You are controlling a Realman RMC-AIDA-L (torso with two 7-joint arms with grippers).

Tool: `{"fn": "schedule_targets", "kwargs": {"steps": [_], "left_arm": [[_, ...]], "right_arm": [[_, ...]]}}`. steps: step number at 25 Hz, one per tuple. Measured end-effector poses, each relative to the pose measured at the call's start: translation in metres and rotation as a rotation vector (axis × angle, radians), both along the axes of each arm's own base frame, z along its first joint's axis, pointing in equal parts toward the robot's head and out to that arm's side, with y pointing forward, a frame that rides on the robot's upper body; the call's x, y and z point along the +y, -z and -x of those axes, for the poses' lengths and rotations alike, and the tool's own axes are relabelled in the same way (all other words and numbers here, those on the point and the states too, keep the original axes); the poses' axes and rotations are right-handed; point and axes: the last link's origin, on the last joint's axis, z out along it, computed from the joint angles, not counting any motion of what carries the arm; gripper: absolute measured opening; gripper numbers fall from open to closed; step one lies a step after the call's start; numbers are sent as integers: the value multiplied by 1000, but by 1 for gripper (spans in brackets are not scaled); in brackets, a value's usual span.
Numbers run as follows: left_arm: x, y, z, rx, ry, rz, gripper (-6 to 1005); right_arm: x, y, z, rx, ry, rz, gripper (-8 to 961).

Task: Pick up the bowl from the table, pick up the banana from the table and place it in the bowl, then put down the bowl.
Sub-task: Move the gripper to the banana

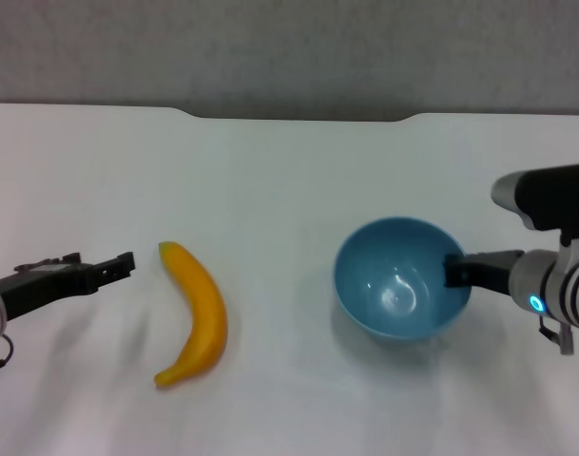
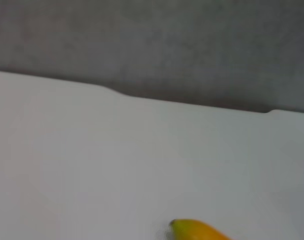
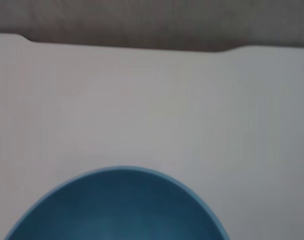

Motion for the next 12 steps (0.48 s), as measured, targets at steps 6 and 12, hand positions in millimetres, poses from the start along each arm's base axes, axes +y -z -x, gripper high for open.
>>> {"fn": "schedule_targets", "kwargs": {"steps": [6,12], "left_arm": [[-1,11,-13,-25,14,40,910],[-4,29,-30,-31,40,79,910]], "right_arm": [[2,-1,17,12,-46,0,41],[4,-5,24,4,-78,-13,37]]}}
